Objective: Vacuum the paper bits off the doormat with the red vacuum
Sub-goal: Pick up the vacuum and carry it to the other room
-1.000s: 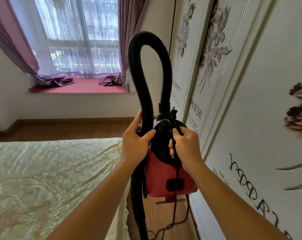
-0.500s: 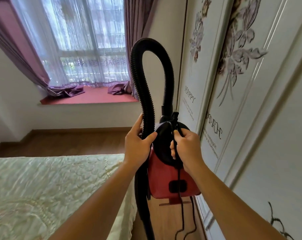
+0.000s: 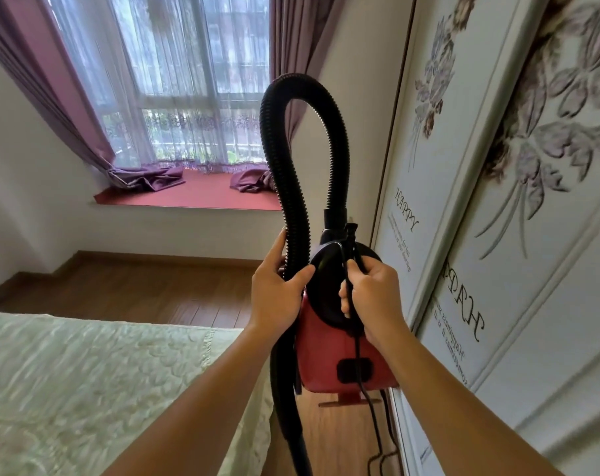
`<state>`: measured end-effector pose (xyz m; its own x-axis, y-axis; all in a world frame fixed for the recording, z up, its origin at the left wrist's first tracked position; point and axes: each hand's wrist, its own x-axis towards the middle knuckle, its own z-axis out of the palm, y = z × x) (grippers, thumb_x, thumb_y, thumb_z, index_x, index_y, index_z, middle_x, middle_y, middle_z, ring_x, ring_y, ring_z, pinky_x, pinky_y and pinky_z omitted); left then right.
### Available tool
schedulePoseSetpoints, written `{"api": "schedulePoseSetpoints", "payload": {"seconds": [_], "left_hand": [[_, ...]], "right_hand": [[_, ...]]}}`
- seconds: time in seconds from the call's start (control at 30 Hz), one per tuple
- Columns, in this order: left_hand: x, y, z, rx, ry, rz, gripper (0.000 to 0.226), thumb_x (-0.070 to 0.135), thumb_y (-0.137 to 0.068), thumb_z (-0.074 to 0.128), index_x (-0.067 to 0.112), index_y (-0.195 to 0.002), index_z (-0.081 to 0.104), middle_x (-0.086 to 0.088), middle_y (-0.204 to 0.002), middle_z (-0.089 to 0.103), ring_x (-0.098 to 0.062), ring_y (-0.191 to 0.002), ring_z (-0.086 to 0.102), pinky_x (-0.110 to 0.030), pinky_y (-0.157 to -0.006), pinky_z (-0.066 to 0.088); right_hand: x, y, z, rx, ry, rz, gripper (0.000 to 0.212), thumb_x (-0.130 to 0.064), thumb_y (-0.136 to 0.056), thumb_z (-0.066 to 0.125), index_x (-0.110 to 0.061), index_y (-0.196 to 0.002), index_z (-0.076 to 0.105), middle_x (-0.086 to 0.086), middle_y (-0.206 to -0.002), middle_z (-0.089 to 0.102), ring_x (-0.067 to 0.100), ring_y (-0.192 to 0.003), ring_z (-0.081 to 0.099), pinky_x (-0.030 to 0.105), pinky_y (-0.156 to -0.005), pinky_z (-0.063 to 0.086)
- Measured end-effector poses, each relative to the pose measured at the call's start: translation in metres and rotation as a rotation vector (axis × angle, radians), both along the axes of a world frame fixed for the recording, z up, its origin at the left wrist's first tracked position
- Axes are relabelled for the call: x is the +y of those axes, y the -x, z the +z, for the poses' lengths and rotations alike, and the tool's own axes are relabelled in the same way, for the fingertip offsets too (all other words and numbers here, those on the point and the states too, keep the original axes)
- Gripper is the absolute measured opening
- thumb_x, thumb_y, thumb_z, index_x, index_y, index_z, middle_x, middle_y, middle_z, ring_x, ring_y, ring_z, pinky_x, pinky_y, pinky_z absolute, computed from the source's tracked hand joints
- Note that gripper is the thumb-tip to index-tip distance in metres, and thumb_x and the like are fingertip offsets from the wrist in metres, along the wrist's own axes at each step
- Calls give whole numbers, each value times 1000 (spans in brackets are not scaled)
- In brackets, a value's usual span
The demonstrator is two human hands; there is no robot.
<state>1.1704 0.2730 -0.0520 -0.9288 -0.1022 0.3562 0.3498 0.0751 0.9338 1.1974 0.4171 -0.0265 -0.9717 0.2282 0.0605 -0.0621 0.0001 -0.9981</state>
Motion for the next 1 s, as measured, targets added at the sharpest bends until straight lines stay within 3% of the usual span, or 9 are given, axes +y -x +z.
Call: {"api": "schedulePoseSetpoints", "payload": {"seconds": [0.17, 0.43, 0.57, 0.7, 0.77, 1.0], "left_hand": [[-8, 72, -12, -11, -28, -26, 70, 5, -91, 70, 46, -143, 49, 5, -98, 76, -20, -85, 73, -39, -84, 62], [-28, 203, -22, -51, -108, -145, 70, 1, -92, 66, 38, -149, 47, 1, -113, 75, -19, -99, 73, -37, -89, 60], [-27, 258, -19, -73, -103, -205, 72, -4, -91, 65, 33, -150, 47, 9, -112, 75, -20, -96, 73, -31, -86, 60], [-17, 307, -22, -105, -95, -240, 74, -5, -90, 65, 31, -152, 45, 6, -115, 75, -19, -96, 73, -40, -89, 61], [-10, 331, -27, -125, -95, -241, 75, -3, -91, 66, 34, -152, 44, 0, -107, 77, -21, -87, 72, -44, -82, 61], [35, 415, -39, -154, -121, -224, 73, -5, -91, 66, 32, -150, 47, 2, -99, 77, -13, -84, 71, -22, -74, 57]], "right_hand": [[-10, 71, -12, -24, -19, -25, 26, -15, -104, 50, -6, -86, 67, 10, -56, 56, 20, -41, 47, 27, -40, 41], [-33, 194, -20, -43, -45, -97, 23, -15, -104, 50, -7, -92, 69, 8, -54, 55, 19, -41, 46, 28, -40, 41], [-34, 243, -22, -38, -53, -168, 23, -14, -104, 50, -8, -94, 69, 7, -53, 55, 18, -39, 47, 28, -40, 41], [-25, 288, -25, -51, -48, -205, 22, -15, -104, 50, -9, -95, 70, 5, -52, 56, 18, -40, 48, 29, -41, 42], [-17, 310, -28, -58, -47, -206, 23, -15, -104, 50, -9, -94, 70, 5, -52, 56, 19, -40, 48, 29, -41, 42], [28, 400, -47, -79, 11, -186, 24, -12, -104, 49, -6, -90, 68, 6, -52, 54, 18, -38, 46, 29, -39, 40]]}}
